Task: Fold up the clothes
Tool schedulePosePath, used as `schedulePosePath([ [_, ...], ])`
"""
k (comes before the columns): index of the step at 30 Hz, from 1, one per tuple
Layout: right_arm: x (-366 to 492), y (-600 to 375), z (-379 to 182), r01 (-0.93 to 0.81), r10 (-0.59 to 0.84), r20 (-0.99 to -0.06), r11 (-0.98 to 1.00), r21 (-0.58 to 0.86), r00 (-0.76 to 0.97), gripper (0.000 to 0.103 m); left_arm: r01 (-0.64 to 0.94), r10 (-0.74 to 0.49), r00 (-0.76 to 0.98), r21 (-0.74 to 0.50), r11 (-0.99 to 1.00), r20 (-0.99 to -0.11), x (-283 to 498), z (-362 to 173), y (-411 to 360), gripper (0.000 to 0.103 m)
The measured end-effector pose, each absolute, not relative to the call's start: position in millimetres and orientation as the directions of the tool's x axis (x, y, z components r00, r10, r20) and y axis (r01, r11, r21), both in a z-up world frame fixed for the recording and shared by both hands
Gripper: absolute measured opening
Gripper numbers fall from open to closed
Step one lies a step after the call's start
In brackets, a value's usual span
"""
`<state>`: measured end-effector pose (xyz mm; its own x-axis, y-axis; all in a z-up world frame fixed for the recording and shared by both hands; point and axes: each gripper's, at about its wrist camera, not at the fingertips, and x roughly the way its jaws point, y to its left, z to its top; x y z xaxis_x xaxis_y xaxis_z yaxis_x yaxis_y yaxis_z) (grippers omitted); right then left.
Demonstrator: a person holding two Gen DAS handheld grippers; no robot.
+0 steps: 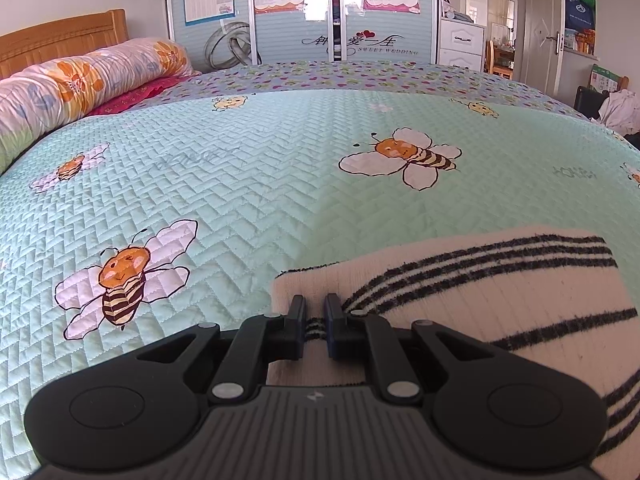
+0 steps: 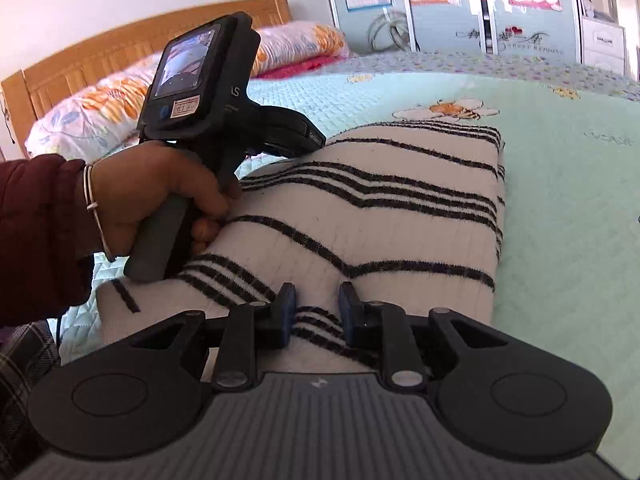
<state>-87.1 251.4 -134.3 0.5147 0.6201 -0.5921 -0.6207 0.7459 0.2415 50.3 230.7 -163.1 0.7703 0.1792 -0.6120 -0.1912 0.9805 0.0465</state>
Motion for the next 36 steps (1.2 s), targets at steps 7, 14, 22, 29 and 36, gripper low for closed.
schedulePosePath([
  [7,-38,216,-88,-0.496,0.640,-0.444,0.768,0.406,0.628,0.025,-0.192,0.178,0.772,0.043,0.980,-0.610,50,-163,231,0.010],
  [14,46,236,-125,-0.364,0.502,-0.555,0.865,0.346,0.663,0.026,-0.191,0.181,0.771,0.050,0.980,-0.610,50,-163,230,0.010],
  [22,30,231,-126,-0.381,0.491,-0.568,0.871,0.310,0.661,0.025,-0.171,0.177,0.754,0.071,0.983,-0.633,45,-142,228,0.011],
  [29,-13,222,-94,-0.344,0.627,-0.452,0.753,0.561,0.635,0.037,-0.170,0.066,0.661,-0.063,0.983,-0.747,-1,-104,215,0.051],
  [36,-43,249,-151,-0.436,0.523,-0.604,0.848,0.300,0.602,0.045,-0.135,0.033,0.622,-0.066,0.989,-0.783,-25,-147,200,0.062],
])
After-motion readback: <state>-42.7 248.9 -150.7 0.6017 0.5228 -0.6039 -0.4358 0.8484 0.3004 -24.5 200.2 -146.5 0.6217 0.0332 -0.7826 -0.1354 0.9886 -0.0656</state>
